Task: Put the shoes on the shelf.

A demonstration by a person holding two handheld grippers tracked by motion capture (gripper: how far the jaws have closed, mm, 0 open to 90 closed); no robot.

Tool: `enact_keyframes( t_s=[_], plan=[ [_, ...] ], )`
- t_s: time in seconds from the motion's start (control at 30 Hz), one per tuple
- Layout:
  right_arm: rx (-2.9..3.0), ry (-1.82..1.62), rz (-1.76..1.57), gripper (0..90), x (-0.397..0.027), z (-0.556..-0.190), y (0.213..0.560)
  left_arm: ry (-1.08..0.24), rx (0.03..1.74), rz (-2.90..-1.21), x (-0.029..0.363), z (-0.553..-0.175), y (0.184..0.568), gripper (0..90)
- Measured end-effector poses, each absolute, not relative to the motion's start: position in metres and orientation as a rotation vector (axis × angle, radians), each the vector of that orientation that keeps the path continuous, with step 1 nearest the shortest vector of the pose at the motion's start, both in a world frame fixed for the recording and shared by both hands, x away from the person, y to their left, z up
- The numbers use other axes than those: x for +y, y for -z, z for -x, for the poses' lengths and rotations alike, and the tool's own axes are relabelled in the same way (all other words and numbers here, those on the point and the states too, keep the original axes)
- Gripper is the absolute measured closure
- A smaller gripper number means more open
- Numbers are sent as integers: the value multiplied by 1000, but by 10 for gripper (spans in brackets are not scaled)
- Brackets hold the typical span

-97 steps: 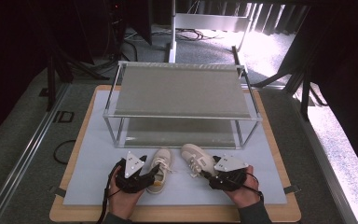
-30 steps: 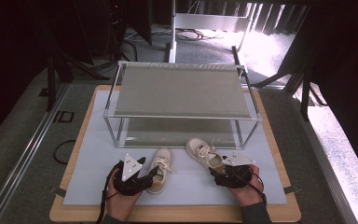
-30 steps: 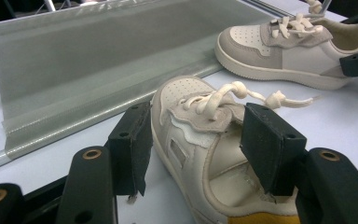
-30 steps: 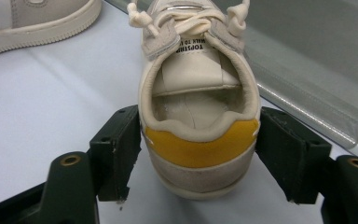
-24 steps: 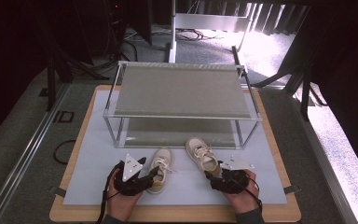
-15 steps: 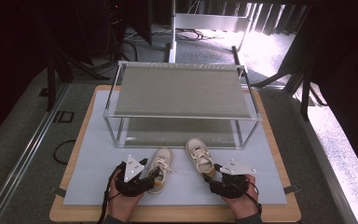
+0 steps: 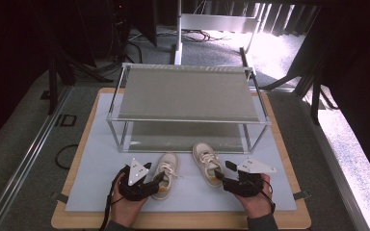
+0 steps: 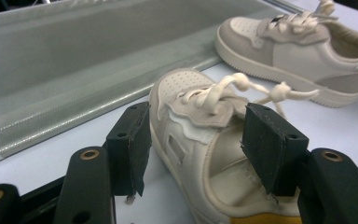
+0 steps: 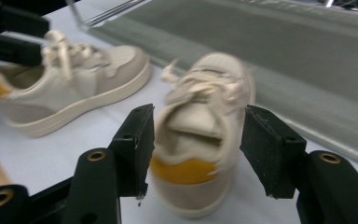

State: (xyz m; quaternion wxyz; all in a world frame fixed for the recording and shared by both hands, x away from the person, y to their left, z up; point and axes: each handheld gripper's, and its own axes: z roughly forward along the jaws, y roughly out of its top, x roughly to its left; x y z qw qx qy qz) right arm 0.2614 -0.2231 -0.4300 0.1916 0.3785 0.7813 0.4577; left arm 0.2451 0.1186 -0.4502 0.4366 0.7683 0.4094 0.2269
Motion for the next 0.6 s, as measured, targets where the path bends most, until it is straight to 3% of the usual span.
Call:
enact_keyframes(
  t_s=[0.17,0.6],
  plan=[
    [2201,-1262,-1067,521,-226,-276,430,-536,1010,-1930,118,-251,453,419],
    [2275,-1234,-1075,483,-222,-289,441,-439,940,-1944,120,-253,455,411]
  ],
)
